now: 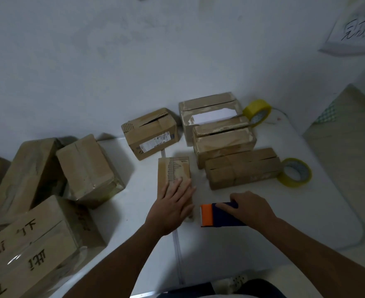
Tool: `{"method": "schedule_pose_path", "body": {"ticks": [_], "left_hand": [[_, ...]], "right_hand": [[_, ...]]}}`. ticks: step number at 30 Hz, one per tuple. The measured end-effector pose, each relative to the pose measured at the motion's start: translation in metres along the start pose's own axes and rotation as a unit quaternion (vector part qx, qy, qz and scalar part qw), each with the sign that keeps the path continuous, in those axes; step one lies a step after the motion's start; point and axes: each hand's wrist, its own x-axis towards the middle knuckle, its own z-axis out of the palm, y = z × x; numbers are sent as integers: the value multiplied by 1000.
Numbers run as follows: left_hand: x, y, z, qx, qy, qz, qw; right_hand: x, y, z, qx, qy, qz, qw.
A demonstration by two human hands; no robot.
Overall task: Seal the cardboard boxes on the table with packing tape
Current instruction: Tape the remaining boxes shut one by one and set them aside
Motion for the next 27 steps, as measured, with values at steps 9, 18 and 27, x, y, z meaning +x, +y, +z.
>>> {"method": "schedule_pose_path", "body": {"ticks": [9,18,27], "left_hand": [[1,-4,5,9,34,9,999],[-5,7,11,-33,60,-40,997],[4,10,5,-163,149,9,975]], "right_hand": [[-11,27,-7,9,0,-28,1000],[-9,32,-16,33,-27,7,999],[-8,19,-33,47,-82,-16,995]]}}
